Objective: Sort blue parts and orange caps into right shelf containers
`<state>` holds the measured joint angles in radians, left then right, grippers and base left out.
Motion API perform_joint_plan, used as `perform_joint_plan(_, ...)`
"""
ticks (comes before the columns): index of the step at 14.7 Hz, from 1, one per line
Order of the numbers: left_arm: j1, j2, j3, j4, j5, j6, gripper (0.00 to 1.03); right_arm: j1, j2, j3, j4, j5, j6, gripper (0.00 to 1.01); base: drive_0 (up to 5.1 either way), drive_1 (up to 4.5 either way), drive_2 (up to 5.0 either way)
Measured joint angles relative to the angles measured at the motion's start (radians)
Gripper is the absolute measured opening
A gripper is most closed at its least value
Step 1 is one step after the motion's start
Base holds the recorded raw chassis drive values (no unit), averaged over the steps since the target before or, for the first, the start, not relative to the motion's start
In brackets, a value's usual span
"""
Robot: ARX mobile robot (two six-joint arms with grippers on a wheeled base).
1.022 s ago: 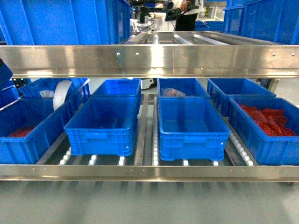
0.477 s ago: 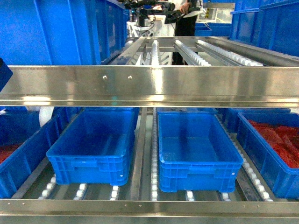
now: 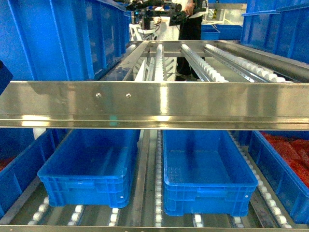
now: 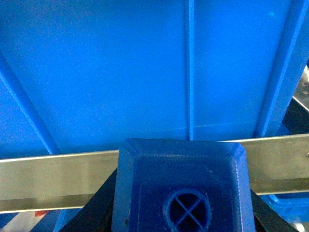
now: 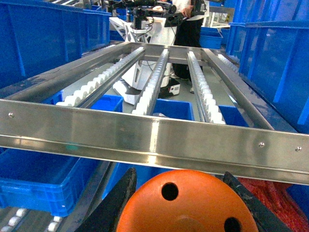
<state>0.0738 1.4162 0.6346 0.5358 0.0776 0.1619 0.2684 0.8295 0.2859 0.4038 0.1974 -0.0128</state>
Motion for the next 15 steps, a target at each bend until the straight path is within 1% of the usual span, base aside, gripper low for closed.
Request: perform_joint_plan(15,0.000,-0.002,0.000,0.000,-0.001,0.000,0.44,0.000,0.000,0.000,-0.003,0.000,0.000,0.44,0.0,0.00,0.0)
